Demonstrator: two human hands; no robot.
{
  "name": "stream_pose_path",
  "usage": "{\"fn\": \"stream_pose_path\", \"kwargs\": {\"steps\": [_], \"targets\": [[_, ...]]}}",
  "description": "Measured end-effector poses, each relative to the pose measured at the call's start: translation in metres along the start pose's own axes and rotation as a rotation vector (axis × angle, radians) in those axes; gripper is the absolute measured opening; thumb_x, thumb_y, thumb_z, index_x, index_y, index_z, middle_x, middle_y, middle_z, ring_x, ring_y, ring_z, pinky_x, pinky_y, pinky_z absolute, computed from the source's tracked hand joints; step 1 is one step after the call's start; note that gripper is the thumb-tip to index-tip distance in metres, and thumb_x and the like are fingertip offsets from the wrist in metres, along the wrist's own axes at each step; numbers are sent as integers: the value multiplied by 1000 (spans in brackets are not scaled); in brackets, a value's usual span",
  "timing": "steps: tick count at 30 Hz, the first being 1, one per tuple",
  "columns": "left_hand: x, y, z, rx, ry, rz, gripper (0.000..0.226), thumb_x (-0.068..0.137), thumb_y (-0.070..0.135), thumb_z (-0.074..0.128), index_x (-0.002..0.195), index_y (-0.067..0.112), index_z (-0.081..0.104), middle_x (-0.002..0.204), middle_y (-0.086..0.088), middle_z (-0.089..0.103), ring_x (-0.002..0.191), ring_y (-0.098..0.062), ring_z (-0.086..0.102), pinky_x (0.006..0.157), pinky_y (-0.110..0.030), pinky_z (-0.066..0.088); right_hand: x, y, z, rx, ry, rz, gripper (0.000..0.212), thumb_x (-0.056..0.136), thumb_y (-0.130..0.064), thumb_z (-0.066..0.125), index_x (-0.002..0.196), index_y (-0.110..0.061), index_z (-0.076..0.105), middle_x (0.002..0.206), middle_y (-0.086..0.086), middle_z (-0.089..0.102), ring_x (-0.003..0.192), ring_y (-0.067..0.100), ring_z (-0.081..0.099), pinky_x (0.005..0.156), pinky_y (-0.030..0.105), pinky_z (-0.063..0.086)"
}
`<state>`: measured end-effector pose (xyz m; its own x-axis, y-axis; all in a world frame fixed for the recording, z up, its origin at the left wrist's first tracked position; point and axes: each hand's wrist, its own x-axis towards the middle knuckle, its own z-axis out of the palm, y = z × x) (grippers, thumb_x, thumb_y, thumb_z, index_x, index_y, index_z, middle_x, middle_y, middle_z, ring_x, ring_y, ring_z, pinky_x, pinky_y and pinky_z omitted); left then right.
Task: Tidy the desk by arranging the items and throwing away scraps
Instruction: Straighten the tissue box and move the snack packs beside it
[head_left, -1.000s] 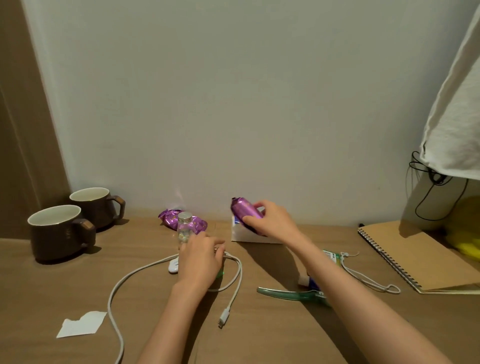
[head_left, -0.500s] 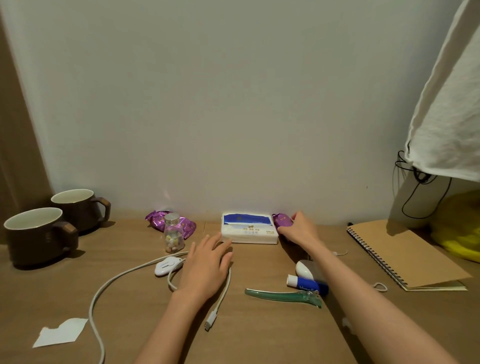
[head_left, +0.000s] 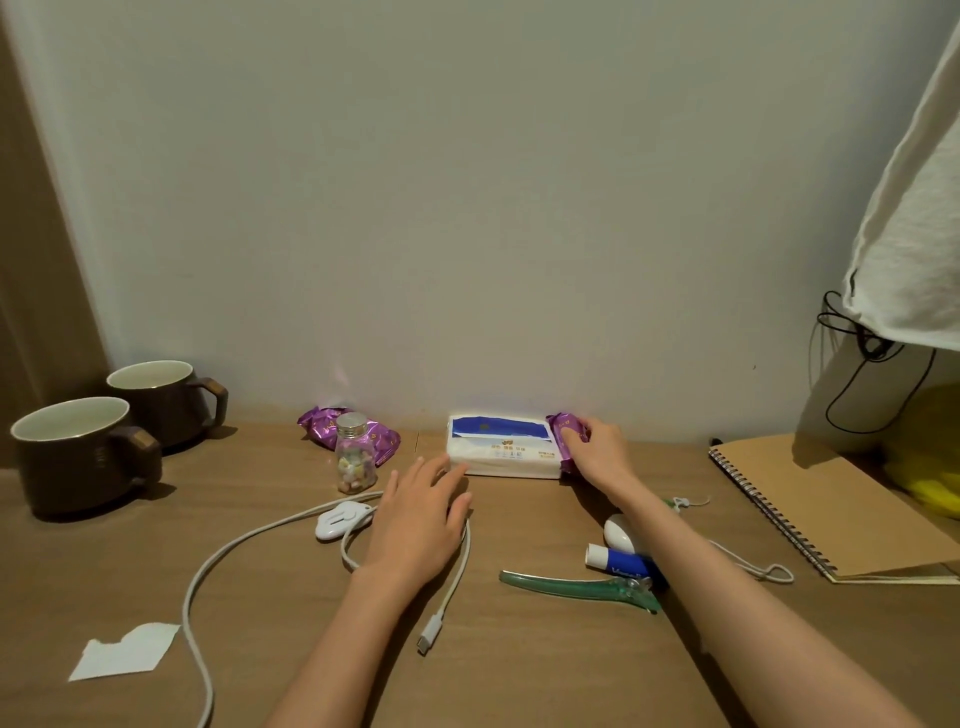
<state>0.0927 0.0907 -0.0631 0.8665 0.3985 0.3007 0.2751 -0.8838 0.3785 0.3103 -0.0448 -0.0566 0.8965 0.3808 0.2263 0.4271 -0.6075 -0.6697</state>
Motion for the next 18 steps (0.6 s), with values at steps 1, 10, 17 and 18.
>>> {"fn": "stream_pose_path", "kwargs": {"steps": [1, 10, 17, 18], "targets": [[-1, 0, -1, -1, 1, 4, 46, 99, 38, 33, 145, 30, 30, 152, 7, 29, 144, -15, 18, 119, -41, 11, -1, -1, -1, -22, -17, -7, 35, 96, -37, 45, 121, -14, 58, 112, 12, 63, 102, 27, 58, 86, 46, 52], [-3, -5, -34, -99, 149, -50, 35, 95, 24, 48, 129, 26, 54, 128, 3, 58, 119, -17, 50, 97, -35, 46, -53, -47, -29, -173, 104, -231, 34, 95, -31, 51, 127, -22, 55, 127, 3, 54, 119, 22, 40, 95, 36, 39], [-25, -27, -56, -205, 260, -157, 29, 90, 18, 56, 118, 25, 62, 113, 4, 66, 103, -13, 59, 89, -35, 52, -112, -91, -19, -89, -68, -388, 27, 94, -33, 53, 119, -25, 60, 112, -7, 61, 104, 10, 53, 85, 29, 50], [-31, -32, -58, -204, 260, -169, 30, 91, 19, 56, 119, 26, 62, 113, 4, 66, 104, -13, 58, 90, -35, 51, -119, -95, -15, -115, -97, -395, 28, 94, -32, 53, 120, -24, 60, 112, -6, 62, 102, 10, 55, 84, 29, 51]]}}
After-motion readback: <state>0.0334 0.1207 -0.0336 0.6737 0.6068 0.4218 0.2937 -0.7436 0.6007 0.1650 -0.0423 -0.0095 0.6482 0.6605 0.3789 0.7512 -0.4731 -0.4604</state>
